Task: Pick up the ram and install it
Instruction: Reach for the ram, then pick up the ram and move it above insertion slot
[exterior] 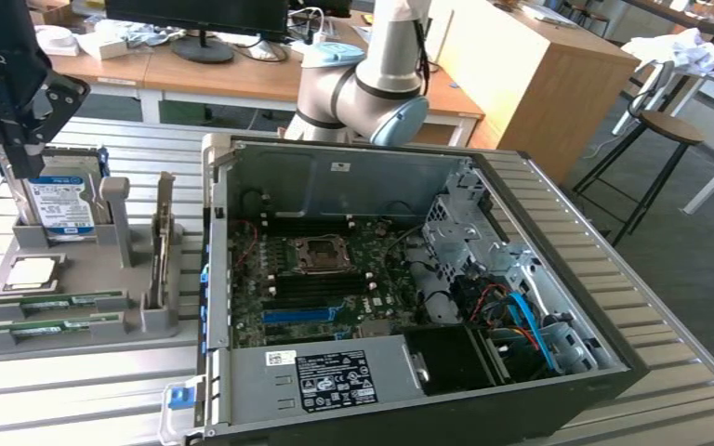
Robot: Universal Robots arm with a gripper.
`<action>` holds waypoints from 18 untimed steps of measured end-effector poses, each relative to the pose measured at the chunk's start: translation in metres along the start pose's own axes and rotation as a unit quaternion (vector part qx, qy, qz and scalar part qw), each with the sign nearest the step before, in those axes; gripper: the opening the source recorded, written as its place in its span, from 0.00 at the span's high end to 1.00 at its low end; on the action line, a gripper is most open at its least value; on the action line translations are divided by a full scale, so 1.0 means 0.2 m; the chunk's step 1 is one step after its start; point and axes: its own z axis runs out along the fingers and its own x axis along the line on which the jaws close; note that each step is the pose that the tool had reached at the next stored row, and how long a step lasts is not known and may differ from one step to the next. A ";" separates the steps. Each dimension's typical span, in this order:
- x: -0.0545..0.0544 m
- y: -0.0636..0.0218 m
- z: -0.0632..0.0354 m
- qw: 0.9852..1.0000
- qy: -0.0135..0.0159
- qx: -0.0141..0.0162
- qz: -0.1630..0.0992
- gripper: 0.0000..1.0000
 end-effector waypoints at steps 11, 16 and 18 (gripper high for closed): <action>0.00 -0.051 -0.003 1.000 0.001 -0.014 0.001 0.90; 0.00 -0.051 -0.003 1.000 0.001 -0.014 0.000 0.90; 0.00 -0.051 -0.003 1.000 0.001 -0.014 0.000 0.90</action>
